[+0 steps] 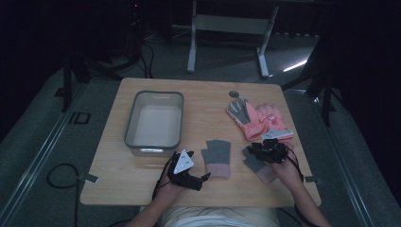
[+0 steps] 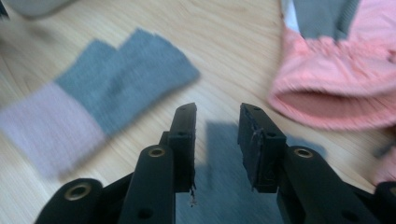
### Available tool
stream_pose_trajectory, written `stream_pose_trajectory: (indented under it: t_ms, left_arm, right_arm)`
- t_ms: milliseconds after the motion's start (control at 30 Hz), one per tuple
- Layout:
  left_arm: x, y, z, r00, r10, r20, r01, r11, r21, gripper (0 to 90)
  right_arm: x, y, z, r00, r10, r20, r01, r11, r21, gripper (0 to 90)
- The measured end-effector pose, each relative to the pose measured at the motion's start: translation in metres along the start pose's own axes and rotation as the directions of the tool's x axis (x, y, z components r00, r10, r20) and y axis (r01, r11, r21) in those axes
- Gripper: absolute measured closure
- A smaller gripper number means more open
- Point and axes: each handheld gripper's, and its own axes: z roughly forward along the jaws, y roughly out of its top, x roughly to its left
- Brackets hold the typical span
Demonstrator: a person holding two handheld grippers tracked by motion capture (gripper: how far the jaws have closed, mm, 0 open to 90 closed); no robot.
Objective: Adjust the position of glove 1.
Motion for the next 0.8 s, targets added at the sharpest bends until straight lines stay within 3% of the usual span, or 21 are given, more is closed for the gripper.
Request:
stream_pose_trajectory:
  t_ms: [300, 500, 667, 800]
  left_arm:
    - [0.0, 0.0, 0.0, 1.0, -0.002, -0.003, 0.002, 1.0, 0.001, 0.0]
    - [0.0, 0.0, 0.0, 1.0, -0.001, -0.004, 0.001, 1.0, 0.002, 0.0]
    - [0.0, 0.0, 0.0, 1.0, -0.002, -0.001, 0.002, 1.0, 0.006, 0.0]
    - [0.0, 0.0, 0.001, 1.0, 0.001, 0.0, -0.001, 1.0, 0.006, 0.0]
  right_arm:
    - [-0.02, -0.025, -0.016, 0.997, -0.074, -0.025, 0.074, 0.997, 0.034, 65.3]
    - [-0.025, -0.038, -0.005, 0.9935, -0.102, -0.051, 0.106, 0.991, 0.084, 64.2]
    - [-0.034, -0.048, 0.008, 0.996, -0.069, -0.057, 0.074, 0.994, 0.084, 62.8]
    - [-0.033, -0.055, 0.012, 0.9975, -0.051, -0.049, 0.053, 0.998, 0.039, 65.7]
